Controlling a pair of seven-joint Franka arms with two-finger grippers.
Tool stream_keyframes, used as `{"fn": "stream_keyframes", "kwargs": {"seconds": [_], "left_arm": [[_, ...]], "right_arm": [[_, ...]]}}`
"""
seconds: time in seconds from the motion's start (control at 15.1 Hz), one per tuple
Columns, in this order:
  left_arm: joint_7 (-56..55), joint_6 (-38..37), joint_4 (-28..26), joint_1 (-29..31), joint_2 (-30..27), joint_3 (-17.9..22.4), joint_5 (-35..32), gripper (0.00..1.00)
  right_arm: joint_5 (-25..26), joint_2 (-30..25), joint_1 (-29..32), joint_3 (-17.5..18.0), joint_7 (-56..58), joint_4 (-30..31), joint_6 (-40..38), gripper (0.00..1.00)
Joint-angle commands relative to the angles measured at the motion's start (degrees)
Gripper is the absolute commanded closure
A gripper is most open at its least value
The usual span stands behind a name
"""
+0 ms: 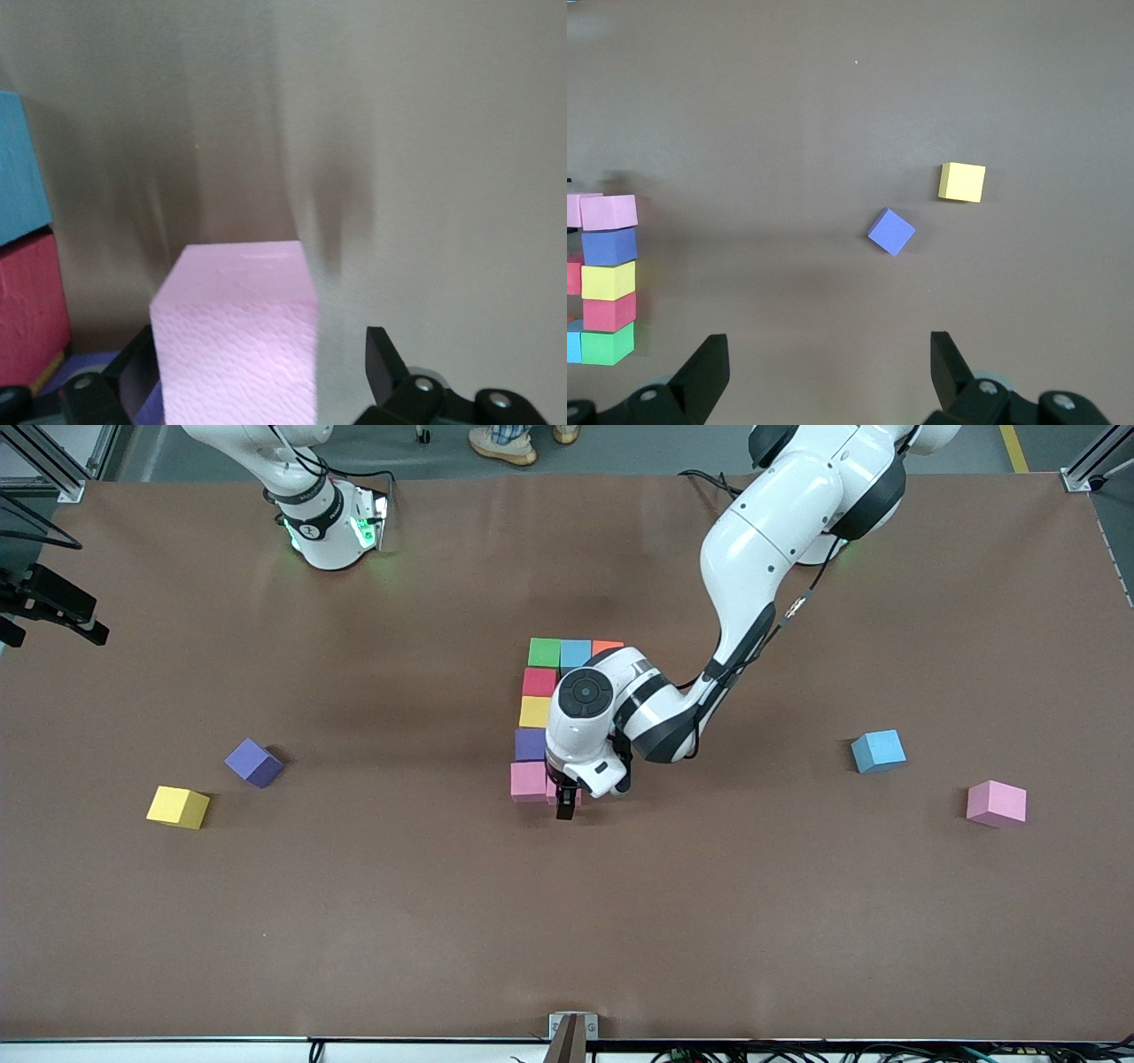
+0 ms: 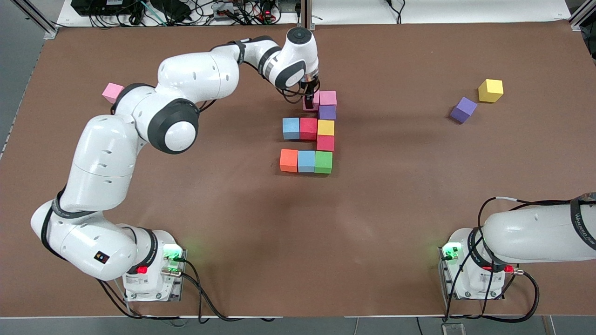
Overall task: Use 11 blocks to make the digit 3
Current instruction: 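Lower the pink cube beside the bottom pink cube with the left gripper, then open the left gripper and move it back to the spare pink cube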
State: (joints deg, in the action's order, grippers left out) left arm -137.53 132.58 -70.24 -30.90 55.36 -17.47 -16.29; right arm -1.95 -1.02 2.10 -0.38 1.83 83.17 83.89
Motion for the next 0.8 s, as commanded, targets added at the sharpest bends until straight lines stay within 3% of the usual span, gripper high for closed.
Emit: {"fn": "stream_keyframes", "kwargs": {"seconds": [0.0, 0.4, 0.73], "left_arm": [[0.9, -1.7, 0.1, 0.3, -3.5, 0.2, 0.6, 0.0], [4.0, -8.9, -1.5, 3.1, -13.2, -1.8, 1.6, 0.0], [28.4, -25.4, -1.7, 14.4, -19.7, -5.3, 3.2, 0.0]], "right_arm": [[0.5, 0.1, 0.4, 0.4, 0.1, -0.2, 0.0, 0.0], [0.5, 0.1, 0.5, 0.3, 0.1, -0.3, 0.0, 0.0], [0.5, 0.1, 0.6, 0.3, 0.0, -0.3, 0.0, 0.0]]}}
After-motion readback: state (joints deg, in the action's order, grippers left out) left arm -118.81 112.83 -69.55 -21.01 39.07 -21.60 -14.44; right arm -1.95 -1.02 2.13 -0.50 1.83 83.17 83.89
